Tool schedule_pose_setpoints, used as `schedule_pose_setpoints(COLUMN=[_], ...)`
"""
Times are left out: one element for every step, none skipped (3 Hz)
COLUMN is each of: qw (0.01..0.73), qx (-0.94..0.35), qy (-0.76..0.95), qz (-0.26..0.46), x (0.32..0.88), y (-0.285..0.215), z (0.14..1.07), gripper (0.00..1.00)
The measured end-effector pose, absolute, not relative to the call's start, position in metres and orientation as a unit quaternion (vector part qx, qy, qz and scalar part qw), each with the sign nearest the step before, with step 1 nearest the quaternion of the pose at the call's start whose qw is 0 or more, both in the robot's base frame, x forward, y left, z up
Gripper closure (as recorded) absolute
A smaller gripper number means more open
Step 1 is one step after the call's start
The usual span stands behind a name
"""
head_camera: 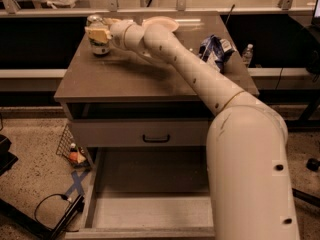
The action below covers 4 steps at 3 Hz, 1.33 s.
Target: Place 7up can into middle drawer
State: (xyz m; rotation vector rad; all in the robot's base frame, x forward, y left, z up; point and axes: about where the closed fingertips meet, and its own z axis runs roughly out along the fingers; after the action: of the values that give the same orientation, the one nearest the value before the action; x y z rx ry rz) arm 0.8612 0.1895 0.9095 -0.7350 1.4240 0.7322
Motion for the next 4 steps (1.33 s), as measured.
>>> schedule_pose_setpoints(qw=[0.660, 0.695, 0.713, 0.704], qx=[-0.326, -0.334, -0.325, -0.310], qy=[0.606, 0.578, 0.571, 0.587], qz=[0.302, 0.265, 0.245, 0.253], x=[0.856, 0.825, 0.770, 0.670], y=[0.181, 0.153, 0.117, 0.096], z=[0.959, 1.018, 1.060, 1.083], gripper=[1.00, 1.00, 1.00, 1.00])
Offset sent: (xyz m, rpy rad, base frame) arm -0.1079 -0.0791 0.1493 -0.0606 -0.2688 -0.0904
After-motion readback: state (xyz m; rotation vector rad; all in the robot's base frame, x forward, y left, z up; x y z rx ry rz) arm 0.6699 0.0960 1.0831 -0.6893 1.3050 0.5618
